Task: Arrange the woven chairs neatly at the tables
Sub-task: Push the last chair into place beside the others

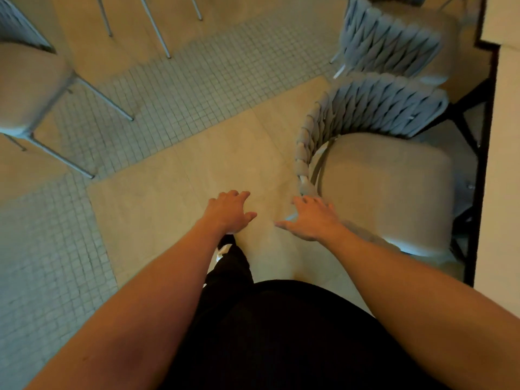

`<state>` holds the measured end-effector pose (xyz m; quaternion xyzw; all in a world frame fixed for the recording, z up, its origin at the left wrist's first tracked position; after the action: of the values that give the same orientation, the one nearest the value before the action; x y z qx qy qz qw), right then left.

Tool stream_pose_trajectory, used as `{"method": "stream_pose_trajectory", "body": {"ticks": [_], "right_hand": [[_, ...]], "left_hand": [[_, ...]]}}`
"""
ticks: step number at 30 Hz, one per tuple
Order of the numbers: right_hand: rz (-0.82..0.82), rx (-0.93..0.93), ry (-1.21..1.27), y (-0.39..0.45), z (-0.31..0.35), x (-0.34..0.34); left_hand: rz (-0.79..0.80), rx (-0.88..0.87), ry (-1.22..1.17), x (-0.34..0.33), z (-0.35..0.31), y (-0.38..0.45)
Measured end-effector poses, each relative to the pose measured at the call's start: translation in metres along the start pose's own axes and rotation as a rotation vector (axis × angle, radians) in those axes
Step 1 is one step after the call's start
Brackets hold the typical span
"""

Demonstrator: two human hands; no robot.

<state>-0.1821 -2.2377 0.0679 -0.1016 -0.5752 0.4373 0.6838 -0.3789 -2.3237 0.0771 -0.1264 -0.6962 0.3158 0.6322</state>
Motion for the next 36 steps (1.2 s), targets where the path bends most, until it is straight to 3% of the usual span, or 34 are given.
{"method": "stream_pose_trajectory", "body": {"ticks": [8,16,25,36], "right_hand": [[-0.096,-0.159,0.145,0.075,0.062,0.044],[-0.143,-0.229,0.234,0.110,0.080,0.079],[-0.258,-0.359,0.333,0.154,0.061,0.126],[-0.334,-0.553,0.444,0.182,0.010,0.177]], "left_hand": [[0.026,-0.182,0.152,0.072,0.078,0.090],[-0.004,-0.319,0.274,0.132,0.103,0.150],[-0.031,-0.502,0.382,0.191,0.083,0.234],[-0.016,-0.704,0.478,0.254,0.005,0.323]]}}
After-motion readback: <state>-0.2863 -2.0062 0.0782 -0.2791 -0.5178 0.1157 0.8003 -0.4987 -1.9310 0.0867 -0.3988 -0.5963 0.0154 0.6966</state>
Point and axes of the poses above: each hand's wrist, its own y-axis towards the middle knuckle, its own x-axis out of the back of the hand, z = x × y, the point moved 3 cm from there along y, towards the middle knuckle, and after that the axes turned 9 degrees about y, right-handed, at the moved point
